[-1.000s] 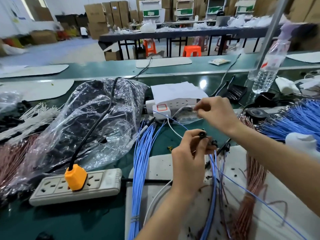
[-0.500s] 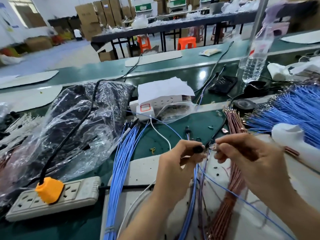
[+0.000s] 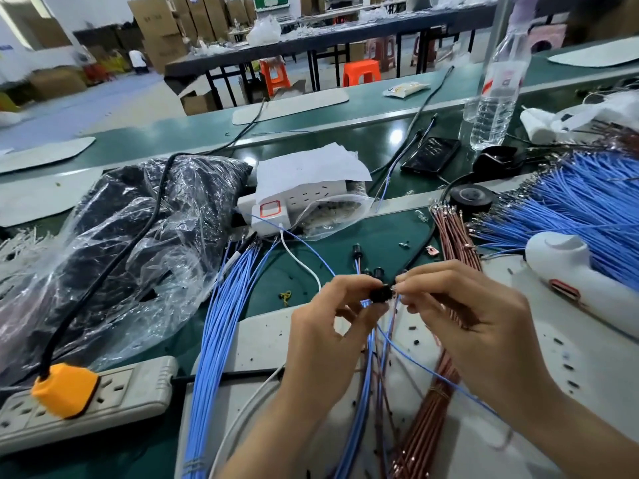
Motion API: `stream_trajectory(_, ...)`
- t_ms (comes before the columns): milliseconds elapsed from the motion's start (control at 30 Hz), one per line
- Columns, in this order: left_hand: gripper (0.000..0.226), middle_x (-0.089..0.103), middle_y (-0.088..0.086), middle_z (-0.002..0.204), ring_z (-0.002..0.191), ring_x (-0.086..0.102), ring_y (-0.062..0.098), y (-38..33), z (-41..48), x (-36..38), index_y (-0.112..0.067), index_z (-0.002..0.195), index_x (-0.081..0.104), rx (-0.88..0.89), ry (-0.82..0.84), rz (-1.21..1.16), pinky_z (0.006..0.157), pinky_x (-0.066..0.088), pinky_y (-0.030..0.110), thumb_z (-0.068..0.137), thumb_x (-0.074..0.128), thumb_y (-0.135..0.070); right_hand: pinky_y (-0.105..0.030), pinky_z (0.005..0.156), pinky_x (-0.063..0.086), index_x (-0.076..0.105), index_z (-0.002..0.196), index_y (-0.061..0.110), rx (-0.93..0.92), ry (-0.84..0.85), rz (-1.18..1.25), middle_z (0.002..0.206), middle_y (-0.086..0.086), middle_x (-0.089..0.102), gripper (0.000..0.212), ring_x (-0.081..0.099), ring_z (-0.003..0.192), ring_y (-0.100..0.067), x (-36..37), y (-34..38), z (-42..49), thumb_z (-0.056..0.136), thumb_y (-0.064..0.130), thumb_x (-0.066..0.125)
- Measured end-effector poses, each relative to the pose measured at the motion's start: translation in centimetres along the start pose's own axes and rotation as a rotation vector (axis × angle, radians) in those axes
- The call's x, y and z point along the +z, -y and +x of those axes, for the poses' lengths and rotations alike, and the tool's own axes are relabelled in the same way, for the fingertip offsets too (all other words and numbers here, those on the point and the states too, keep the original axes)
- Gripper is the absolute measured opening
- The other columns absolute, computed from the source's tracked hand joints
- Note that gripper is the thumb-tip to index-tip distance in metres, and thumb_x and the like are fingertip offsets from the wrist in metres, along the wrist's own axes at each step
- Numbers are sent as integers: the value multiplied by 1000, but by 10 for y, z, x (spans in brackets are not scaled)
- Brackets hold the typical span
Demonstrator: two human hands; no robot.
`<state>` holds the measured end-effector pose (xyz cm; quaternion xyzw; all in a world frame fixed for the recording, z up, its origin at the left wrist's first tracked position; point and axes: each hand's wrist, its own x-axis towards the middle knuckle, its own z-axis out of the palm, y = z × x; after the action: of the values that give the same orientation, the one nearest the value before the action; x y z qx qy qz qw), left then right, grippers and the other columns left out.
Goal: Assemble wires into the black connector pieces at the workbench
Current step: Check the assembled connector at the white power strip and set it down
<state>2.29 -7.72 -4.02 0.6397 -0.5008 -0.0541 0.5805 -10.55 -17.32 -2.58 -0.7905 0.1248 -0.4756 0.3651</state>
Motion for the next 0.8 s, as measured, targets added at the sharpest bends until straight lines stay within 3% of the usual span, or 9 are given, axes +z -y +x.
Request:
stream_trajectory(100,21,69,-7,93,79,65,14,-2,0,-2,-30,97,68,17,-7,-55,72,52,22,82,69,-16,-11,69,50,72,87,16,38,-2,38,93,1,68,26,67,77,-8,1,-2,0,81,-9,67)
stream_trajectory(167,19,67,-6,95,84,66,16,-3,-2,-2,-24,100,67,36,0,-121,74,53,23,83,69,-15,-8,69,49,71,91,20,40,12,58,97,1,68,28,67,78,-5,3,-1,-1,78,-4,69)
stream_trajectory(300,21,64,-2,93,84,66,15,-3,-1,-5,-21,101,68,45,5,-179,73,53,22,82,70,-13,-17,77,54,69,98,20,24,25,97,103,0,66,26,69,84,-12,5,0,-2,76,8,72)
stream_trajectory(367,23,65,1,93,83,67,16,-3,0,-6,-21,105,69,89,14,-130,72,53,25,83,69,-13,-13,75,52,70,95,18,45,17,138,100,0,66,23,68,79,-8,4,1,-1,75,8,74)
stream_trajectory(433,27,65,-1,91,82,66,13,-4,0,-6,-21,110,68,143,14,-53,72,53,24,84,67,-17,-8,70,50,71,89,16,78,5,178,95,2,66,20,67,73,-3,3,1,0,71,9,76)
stream_trajectory(533,39,63,-9,87,80,64,7,-4,-1,-3,-26,120,62,129,-22,-9,75,51,20,82,68,-17,-11,70,52,73,84,12,123,14,248,93,1,68,17,70,77,-11,3,-1,-2,67,11,76)
stream_trajectory(667,49,65,-12,91,84,66,7,-4,-2,-1,-28,123,56,126,-14,-30,81,54,24,79,70,-11,-2,65,43,74,91,9,82,39,118,98,-2,67,22,68,78,-8,8,-3,-4,70,11,79)
stream_trajectory(800,46,64,-13,91,86,65,9,-7,-2,0,-29,120,53,103,20,-69,84,51,23,80,72,-16,-14,74,50,73,93,17,19,6,50,99,4,67,20,67,84,-9,7,-4,-5,73,20,75)
